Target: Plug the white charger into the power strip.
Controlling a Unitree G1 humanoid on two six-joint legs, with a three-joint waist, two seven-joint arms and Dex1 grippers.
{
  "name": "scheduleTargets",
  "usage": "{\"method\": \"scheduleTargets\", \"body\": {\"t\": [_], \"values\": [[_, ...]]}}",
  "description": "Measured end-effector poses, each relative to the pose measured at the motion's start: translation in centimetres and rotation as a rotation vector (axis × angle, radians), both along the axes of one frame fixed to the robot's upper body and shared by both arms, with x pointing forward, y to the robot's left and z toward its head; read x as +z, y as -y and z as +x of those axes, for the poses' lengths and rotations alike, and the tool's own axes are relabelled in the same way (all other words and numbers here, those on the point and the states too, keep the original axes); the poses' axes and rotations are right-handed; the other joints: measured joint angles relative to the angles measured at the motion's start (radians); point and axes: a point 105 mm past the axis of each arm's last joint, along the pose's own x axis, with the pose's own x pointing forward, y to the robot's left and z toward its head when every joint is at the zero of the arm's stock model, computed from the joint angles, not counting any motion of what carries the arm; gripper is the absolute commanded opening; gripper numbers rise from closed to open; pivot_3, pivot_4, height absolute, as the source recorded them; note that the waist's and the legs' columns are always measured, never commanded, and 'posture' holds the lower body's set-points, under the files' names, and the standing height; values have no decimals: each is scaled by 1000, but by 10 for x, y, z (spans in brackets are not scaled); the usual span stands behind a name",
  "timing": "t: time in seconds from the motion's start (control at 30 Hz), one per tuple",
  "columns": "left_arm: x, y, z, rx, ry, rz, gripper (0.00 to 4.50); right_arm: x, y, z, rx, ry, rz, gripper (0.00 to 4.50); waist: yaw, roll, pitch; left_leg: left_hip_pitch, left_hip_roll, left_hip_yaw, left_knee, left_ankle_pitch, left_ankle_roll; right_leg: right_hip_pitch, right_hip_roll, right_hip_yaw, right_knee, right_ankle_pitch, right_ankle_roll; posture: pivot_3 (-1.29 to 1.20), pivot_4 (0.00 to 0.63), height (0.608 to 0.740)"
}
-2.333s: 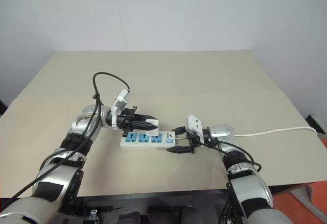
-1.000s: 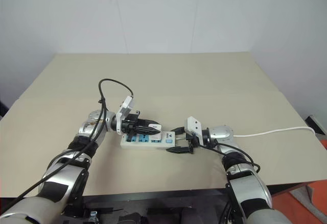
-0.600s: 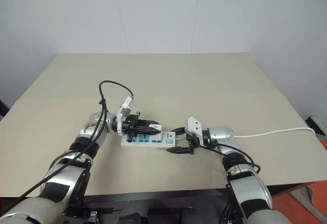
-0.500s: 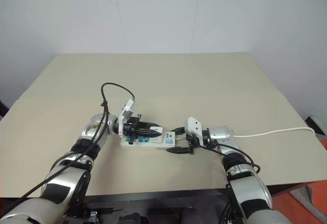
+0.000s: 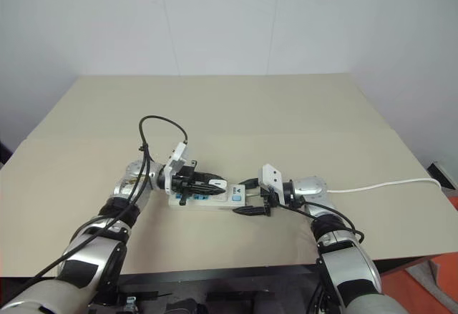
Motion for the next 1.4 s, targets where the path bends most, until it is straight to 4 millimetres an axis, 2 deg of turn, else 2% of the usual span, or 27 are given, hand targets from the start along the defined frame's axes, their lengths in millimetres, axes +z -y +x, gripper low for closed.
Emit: {"method": "scheduleTargets", "body": {"t": [0.2,0.33,0.63,0.9,1.2,1.27,1.33,1.4], "values": [[-5,0,-2,-6,67,30,1013,-3,0,-1,-7,-6,-3,3405,0,0,-6,3,0,0,-1,0,0,3,0,0,0,0,0,0,150,740],[-9,1,-2,4,79,46,1013,-6,1,-1,-16,-12,-17,3405,1,-1,-7,15,1,0,-3,0,0,16,0,0,-3,-1,0,0,150,740],[-13,0,3,33,-30,62,1013,-10,1,-1,-26,-18,-27,3405,3,0,-18,16,0,0,-3,0,0,17,1,0,-3,-1,0,0,150,740],[-19,0,-1,21,75,69,1013,-12,1,-1,-35,-20,-29,3405,4,1,-24,18,1,0,-4,0,0,19,0,0,-3,-2,-1,0,150,740],[-22,-2,-2,27,75,70,1013,-15,0,-2,-37,-27,-28,3405,4,1,-24,30,1,0,-11,0,0,28,-1,0,-5,-6,-1,0,150,740],[-21,-2,-2,28,64,70,1752,-15,0,-2,-37,-28,-28,3405,4,1,-24,30,1,0,-11,0,0,28,-1,0,-5,-6,-1,0,150,740],[-34,-18,0,93,22,117,2295,-15,0,-3,-33,-20,-23,3405,-4,2,-24,30,0,0,-13,0,0,27,0,1,-6,-6,0,0,150,740],[-33,-28,3,131,21,112,2983,-15,2,-2,-38,-19,-22,3405,-1,3,-24,30,1,-1,-14,0,0,27,-2,0,-6,-6,-2,0,150,740]]}}
